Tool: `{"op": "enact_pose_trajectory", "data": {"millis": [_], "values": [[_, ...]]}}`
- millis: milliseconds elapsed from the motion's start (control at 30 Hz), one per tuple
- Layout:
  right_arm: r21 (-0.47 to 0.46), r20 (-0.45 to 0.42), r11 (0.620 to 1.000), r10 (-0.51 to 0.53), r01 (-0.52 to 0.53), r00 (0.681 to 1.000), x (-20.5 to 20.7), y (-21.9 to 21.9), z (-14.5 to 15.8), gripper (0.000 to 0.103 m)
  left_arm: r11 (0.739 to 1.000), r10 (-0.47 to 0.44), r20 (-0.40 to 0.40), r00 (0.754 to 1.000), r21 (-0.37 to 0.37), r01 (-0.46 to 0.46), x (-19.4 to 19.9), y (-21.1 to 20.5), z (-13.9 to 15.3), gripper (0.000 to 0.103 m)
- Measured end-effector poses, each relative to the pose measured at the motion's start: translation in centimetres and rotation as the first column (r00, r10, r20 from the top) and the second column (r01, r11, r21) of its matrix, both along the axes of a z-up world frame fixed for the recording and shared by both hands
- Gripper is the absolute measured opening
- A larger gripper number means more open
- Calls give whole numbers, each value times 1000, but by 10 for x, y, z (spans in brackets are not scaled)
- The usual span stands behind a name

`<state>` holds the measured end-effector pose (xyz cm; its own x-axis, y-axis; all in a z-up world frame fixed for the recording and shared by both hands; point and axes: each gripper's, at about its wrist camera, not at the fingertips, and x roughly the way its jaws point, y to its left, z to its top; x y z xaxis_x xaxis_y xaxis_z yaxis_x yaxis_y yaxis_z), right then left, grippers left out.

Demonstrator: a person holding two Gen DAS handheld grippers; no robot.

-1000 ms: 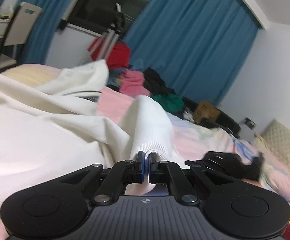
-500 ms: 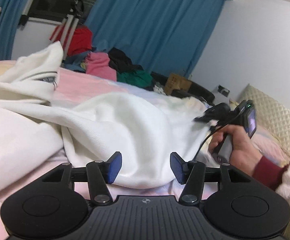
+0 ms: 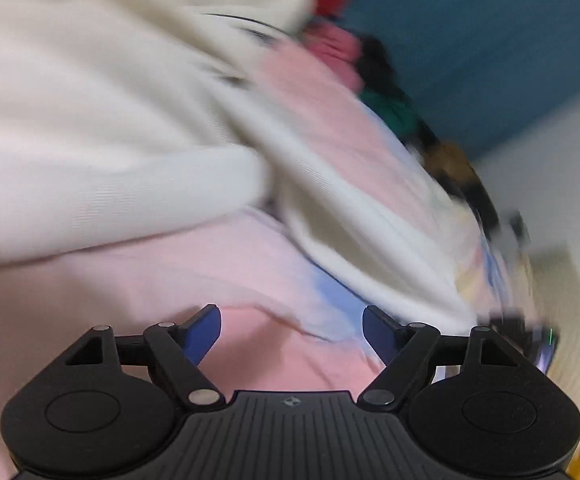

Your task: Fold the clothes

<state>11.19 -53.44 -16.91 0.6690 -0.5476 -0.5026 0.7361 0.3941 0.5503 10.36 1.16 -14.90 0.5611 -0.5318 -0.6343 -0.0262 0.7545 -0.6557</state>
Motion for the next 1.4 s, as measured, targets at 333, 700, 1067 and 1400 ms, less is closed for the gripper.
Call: {"op": "enact_pose_trajectory", "data": {"millis": [333, 700, 1067, 1400], "values": [[-1, -11, 1000, -3, 2, 1000, 2, 1, 3, 6, 688, 575, -304, 760, -324, -650, -51, 139, -46, 77], [151, 60, 988, -28, 18, 998, -5, -18, -14, 6, 632, 699, -304, 648, -161, -758, -47, 211, -13, 9], [170, 140, 985, -57, 32, 989, -47, -13, 8, 6, 745, 647, -186, 740, -52, -665, -77, 261, 52, 7], [71, -218, 996, -44, 60, 975, -50, 3, 0, 6, 869, 491, -210, 846, 184, -459, -61, 275, 29, 12]]}}
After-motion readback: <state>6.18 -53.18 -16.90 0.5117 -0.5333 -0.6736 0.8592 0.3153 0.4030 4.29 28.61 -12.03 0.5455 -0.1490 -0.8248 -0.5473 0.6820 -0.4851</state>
